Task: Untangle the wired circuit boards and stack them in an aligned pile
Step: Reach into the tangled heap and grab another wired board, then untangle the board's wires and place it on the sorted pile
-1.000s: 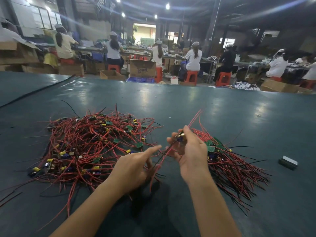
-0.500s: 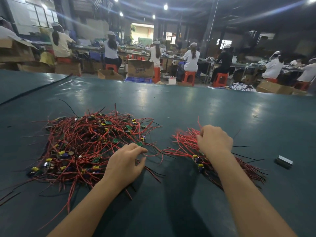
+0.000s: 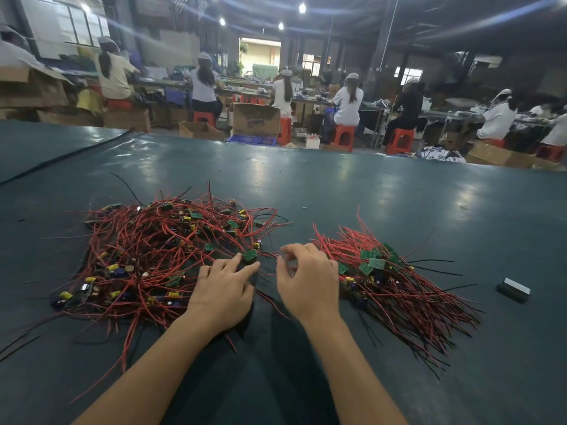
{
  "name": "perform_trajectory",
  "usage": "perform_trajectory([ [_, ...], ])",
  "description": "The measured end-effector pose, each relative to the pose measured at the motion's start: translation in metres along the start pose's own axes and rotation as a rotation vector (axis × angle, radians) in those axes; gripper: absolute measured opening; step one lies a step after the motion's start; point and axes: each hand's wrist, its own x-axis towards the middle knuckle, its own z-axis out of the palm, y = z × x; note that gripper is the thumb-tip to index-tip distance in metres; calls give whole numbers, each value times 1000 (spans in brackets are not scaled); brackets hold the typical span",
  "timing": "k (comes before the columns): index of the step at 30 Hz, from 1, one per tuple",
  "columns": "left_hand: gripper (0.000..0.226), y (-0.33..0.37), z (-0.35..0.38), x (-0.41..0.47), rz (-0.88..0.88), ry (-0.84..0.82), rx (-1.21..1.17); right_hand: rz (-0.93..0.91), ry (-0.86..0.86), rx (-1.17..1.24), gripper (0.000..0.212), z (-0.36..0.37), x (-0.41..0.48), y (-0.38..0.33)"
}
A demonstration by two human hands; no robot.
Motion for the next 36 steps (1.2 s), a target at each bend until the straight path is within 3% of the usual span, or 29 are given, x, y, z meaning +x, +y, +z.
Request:
perform_trajectory([
  [9,35,1,-2,10,-37,53,-98,10,-72,131,22,7,-19,-1],
  [15,4,1,-8,0,52,262,-204,48,-65,215,18,7,-22,-4],
  [22,35,10,-18,-14,219,597,-284,6,-6,195,29,4,-30,-6],
  [25,30,17,-24,-19,364,742,-255,74,-2,434,36,1,-31,-14],
  [28,21,24,-27,-21,471,853,-221,301,-2,885,40,-4,-28,-24],
  [30,17,26,-26,-22,522,885,-179,462,-8,1109,29,-6,-22,-24],
  [32,15,26,-26,-22,524,898,-174,539,5,1217,18,-9,-19,-23],
  [36,8,29,-29,-25,524,863,-332,545,36,1322,19,-10,-19,-20],
])
